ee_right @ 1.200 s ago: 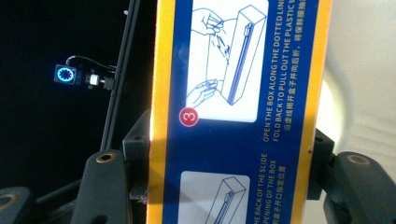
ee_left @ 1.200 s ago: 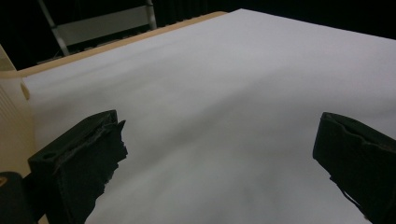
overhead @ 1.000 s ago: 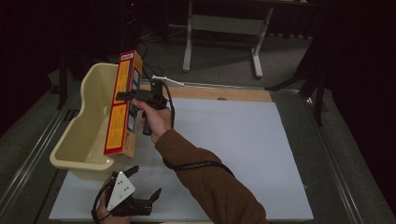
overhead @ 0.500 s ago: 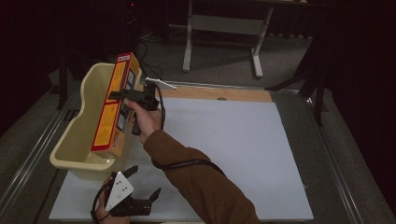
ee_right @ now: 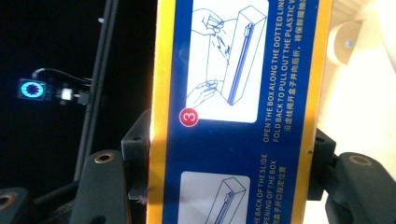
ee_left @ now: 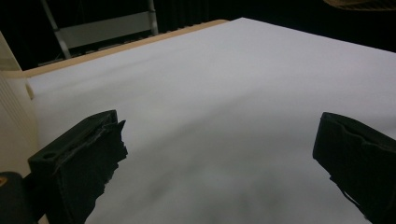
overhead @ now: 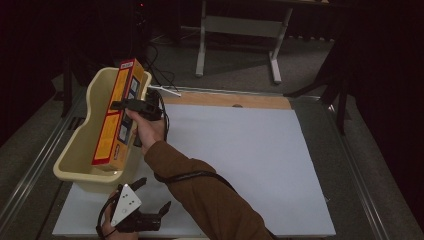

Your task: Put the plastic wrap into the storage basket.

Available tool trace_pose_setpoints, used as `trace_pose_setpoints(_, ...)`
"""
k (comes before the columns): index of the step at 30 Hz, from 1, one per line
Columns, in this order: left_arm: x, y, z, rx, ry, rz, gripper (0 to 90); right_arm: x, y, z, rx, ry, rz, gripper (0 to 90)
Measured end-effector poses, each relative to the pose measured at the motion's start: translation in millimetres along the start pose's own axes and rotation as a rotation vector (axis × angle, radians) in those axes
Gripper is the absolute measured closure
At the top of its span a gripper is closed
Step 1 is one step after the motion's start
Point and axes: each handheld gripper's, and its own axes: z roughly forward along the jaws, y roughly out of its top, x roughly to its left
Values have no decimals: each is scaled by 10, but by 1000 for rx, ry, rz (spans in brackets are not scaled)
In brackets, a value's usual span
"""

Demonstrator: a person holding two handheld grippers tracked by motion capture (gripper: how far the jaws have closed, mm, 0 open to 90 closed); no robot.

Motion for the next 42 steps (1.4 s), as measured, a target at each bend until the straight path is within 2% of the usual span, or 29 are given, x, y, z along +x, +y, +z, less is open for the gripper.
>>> trace_pose_setpoints(6,2,-1,-4,0,1,-1,17,12,-27,41,2,-28,-1,378)
trace_pose_setpoints(13,4,1,-6,1,2,2,17,10,-45,82,45,-68,6,362)
trace_pose_setpoints(21,4,2,-6,1,2,1,17,81,-51,72,59,-156,-68,338)
trace_pose_setpoints(26,4,3,-7,2,4,4,17,73,-41,71,77,-192,-98,302)
trace_pose_setpoints(28,4,3,-5,3,4,3,17,88,-36,64,97,-231,-123,302)
trace_pose_setpoints(29,4,3,-3,3,4,3,17,90,-31,53,95,-234,-121,315)
trace_pose_setpoints(30,2,3,-2,2,4,3,17,90,-21,33,90,-211,-121,360)
trace_pose_setpoints(31,0,3,1,3,4,2,17,106,-9,10,89,-178,-114,359)
trace_pose_setpoints(35,-4,3,6,5,5,7,17,193,-7,-42,109,-192,-152,376)
trace_pose_setpoints(39,-4,4,1,7,5,8,17,171,-14,-67,124,-185,-159,377)
trace_pose_setpoints(42,4,3,1,9,6,8,17,137,-21,-113,155,-169,-191,364)
